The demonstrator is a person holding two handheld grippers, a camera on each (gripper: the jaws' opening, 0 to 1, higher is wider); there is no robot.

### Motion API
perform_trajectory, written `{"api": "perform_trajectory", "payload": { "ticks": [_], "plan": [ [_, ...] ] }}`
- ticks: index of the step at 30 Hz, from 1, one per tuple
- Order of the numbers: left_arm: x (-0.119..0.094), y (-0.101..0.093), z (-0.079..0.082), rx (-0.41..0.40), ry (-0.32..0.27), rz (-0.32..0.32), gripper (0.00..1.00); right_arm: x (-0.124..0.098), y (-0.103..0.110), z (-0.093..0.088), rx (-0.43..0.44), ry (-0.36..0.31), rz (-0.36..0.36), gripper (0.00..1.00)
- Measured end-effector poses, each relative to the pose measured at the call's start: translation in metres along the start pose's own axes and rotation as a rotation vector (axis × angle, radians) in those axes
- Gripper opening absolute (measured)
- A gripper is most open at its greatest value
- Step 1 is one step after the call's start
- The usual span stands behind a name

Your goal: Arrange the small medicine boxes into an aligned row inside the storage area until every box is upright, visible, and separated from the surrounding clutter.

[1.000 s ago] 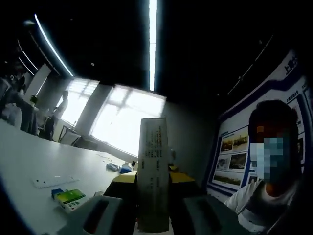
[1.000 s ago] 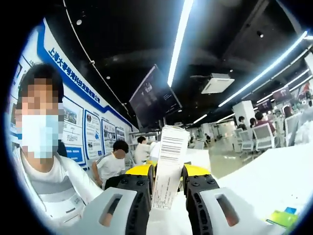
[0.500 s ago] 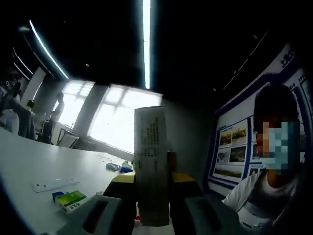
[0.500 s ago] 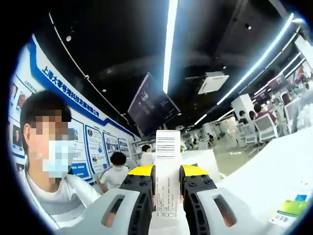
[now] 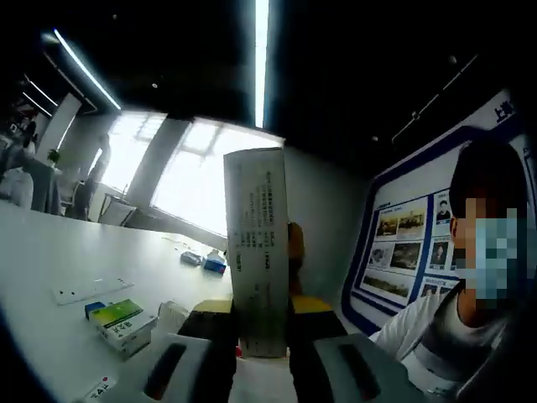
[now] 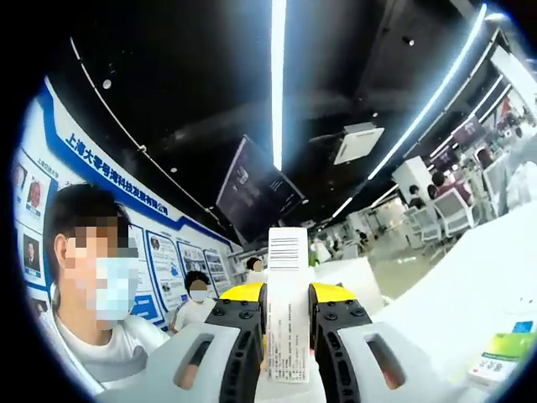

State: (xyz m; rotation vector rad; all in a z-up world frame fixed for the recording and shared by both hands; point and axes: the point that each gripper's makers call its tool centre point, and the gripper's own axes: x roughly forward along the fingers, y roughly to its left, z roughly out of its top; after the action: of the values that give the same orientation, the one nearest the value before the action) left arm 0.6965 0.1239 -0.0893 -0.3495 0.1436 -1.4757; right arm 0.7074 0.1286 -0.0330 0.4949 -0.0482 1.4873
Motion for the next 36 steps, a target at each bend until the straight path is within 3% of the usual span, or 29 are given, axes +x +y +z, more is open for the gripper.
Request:
{"api": "perform_trajectory", "payload": {
  "ticks": [4, 9, 13, 18, 21, 26, 29, 32, 35, 36],
  "plan": [
    [-0.002, 0.002, -0.001, 0.006, 0.008, 0.017, 0.2, 0.004, -0.001, 0.0, -0.012, -0.032, -0.003, 0.2],
    [0.005, 0.007, -0.011, 0.02, 0.041, 0.038, 0.2, 0.004, -0.009, -0.004, -0.03, -0.008, -0.038, 0.2],
    [0.003, 0.006, -0.01, 0.013, 0.034, 0.024, 0.2, 0.005, -0.009, -0.003, -0.012, 0.006, -0.049, 0.19],
    [-0.006, 0.002, 0.0, 0.055, 0.027, 0.034, 0.21, 0.012, -0.006, -0.002, 0.026, -0.037, -0.031, 0.19],
    [-0.01, 0.003, 0.004, 0.126, 0.012, 0.036, 0.23, 0.014, -0.004, -0.001, 0.02, -0.036, -0.047, 0.19],
    [-0.011, 0.001, 0.003, 0.16, 0.018, 0.027, 0.25, 0.013, 0.001, -0.002, -0.003, -0.039, -0.083, 0.19],
    [-0.014, 0.004, 0.003, 0.219, 0.03, 0.035, 0.33, 0.007, 0.0, 0.003, -0.008, -0.06, -0.106, 0.19],
    [-0.021, 0.014, 0.004, 0.308, 0.054, 0.084, 0.38, -0.004, -0.004, 0.013, 0.018, -0.078, -0.136, 0.19],
    [-0.025, 0.016, 0.006, 0.343, 0.072, 0.102, 0.41, -0.014, -0.004, 0.012, 0.032, -0.074, -0.154, 0.19],
    [-0.032, 0.021, 0.007, 0.407, 0.099, 0.134, 0.43, -0.021, -0.005, 0.008, 0.05, -0.073, -0.171, 0.19]
  ]
}}
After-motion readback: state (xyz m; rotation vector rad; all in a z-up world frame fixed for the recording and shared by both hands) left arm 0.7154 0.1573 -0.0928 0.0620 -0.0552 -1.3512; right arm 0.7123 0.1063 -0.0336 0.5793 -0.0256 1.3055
